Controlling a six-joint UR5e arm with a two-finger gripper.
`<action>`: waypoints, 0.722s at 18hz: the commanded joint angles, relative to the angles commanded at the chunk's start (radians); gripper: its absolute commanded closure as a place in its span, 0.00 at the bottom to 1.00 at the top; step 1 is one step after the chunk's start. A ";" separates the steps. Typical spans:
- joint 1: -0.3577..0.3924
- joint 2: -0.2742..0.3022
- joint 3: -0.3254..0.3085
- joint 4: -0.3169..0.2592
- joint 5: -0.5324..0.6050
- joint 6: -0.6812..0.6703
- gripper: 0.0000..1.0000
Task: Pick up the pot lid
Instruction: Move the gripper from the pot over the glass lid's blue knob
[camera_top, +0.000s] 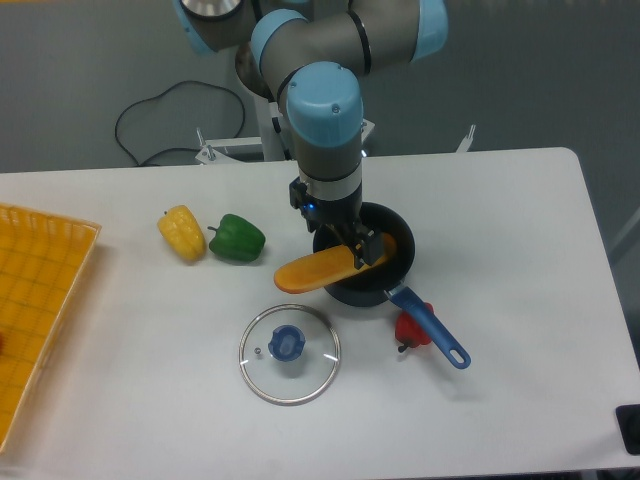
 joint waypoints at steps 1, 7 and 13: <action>-0.002 -0.002 0.000 0.000 0.000 -0.017 0.00; -0.012 -0.009 0.003 0.003 -0.005 -0.109 0.00; -0.046 -0.054 0.021 0.047 -0.002 -0.327 0.00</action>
